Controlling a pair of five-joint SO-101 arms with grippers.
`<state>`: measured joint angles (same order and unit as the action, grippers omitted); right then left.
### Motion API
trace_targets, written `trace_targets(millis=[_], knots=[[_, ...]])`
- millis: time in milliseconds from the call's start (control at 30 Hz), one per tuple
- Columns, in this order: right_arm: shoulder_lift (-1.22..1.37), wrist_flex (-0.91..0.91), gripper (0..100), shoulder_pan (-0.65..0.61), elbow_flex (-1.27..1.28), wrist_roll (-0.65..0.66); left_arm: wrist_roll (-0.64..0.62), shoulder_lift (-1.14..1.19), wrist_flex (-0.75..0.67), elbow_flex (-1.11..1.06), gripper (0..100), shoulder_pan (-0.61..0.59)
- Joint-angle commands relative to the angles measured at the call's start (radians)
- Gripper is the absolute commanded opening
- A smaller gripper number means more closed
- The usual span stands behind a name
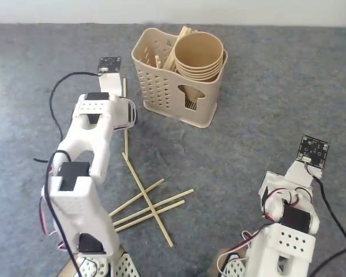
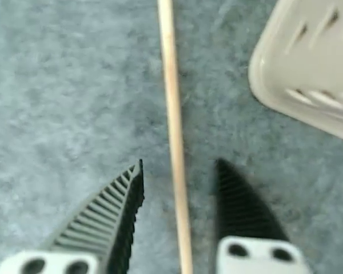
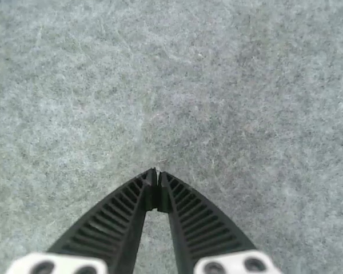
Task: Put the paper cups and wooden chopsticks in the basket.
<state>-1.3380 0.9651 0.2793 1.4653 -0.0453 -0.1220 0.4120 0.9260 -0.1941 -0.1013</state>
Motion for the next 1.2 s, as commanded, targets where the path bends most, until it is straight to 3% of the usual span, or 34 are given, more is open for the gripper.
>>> trace_targets(millis=[0,300,500,967,1167], knots=[[-0.019,-0.013,0.9,0.005,-0.011,0.025,-0.005,0.014,0.012,0.041,1,0.031],[-0.019,-0.012,0.9,0.005,-0.011,0.025,-0.005,0.005,0.084,0.039,1,0.038],[-0.019,-0.012,0.9,0.005,-0.011,0.025,-0.005,-0.048,0.213,0.099,1,0.031],[-0.019,-0.013,0.9,0.005,-0.011,0.025,-0.008,-0.695,0.272,0.110,1,0.035],[-0.019,-0.013,0.9,0.005,-0.011,0.025,-0.011,-0.933,0.149,0.108,1,0.095]])
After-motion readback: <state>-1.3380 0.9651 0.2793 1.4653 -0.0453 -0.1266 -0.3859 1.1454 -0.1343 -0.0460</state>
